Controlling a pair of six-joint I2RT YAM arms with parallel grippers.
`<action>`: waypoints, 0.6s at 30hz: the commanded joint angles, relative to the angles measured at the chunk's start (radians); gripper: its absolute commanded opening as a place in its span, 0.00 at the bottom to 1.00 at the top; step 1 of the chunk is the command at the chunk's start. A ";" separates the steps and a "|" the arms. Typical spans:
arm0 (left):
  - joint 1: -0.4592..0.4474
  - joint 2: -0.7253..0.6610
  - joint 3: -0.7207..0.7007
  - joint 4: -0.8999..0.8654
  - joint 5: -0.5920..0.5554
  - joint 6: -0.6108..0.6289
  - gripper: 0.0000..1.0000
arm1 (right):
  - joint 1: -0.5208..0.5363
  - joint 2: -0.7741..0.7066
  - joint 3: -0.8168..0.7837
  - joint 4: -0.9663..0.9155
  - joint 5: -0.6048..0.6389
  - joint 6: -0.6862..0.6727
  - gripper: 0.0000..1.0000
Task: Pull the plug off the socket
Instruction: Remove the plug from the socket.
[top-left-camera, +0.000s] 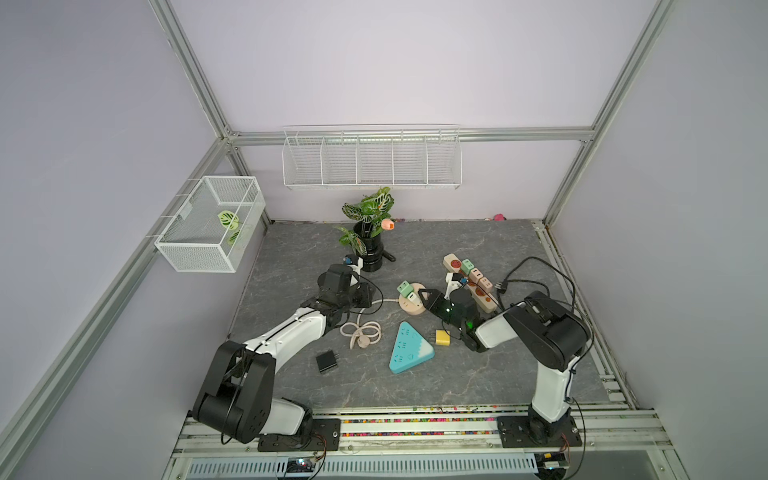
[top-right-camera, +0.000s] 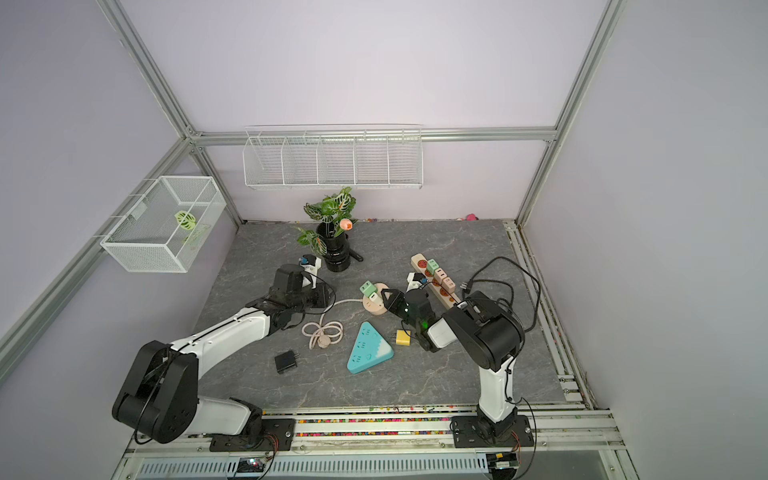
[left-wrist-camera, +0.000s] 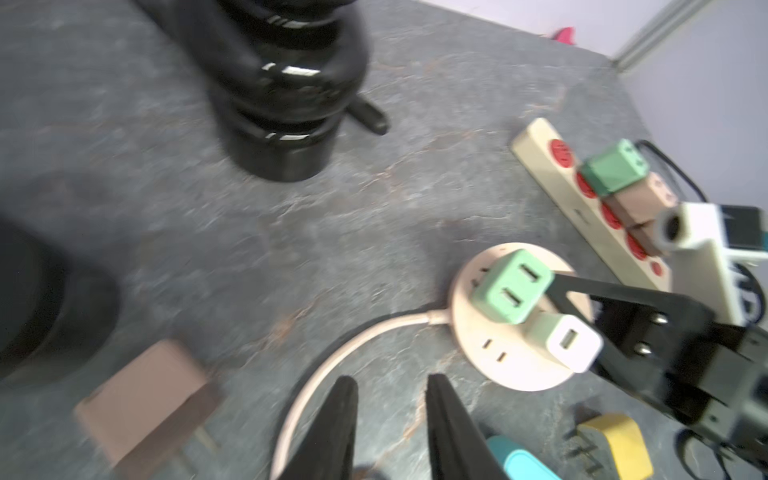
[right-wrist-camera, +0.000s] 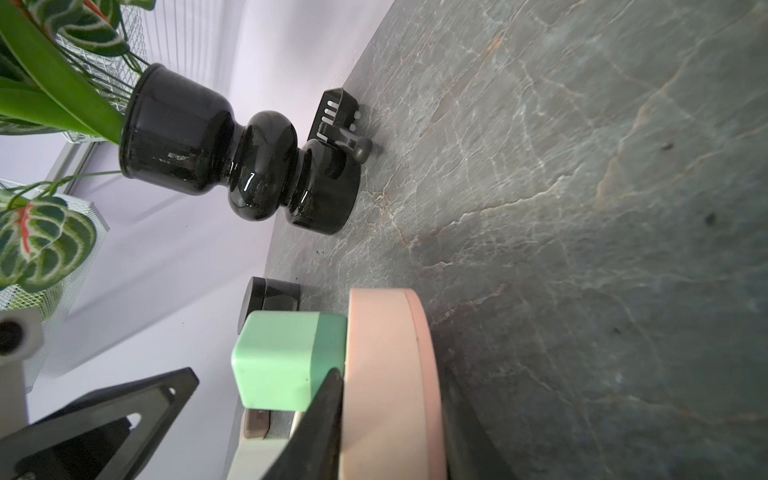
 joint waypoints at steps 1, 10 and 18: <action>-0.036 0.046 0.022 0.117 0.121 0.133 0.29 | 0.006 0.033 -0.015 -0.178 -0.047 -0.071 0.00; -0.067 0.172 0.037 0.218 0.184 0.214 0.39 | 0.006 0.054 0.000 -0.176 -0.068 -0.073 0.00; -0.069 0.275 0.101 0.236 0.194 0.240 0.42 | 0.006 0.047 0.001 -0.184 -0.067 -0.076 0.00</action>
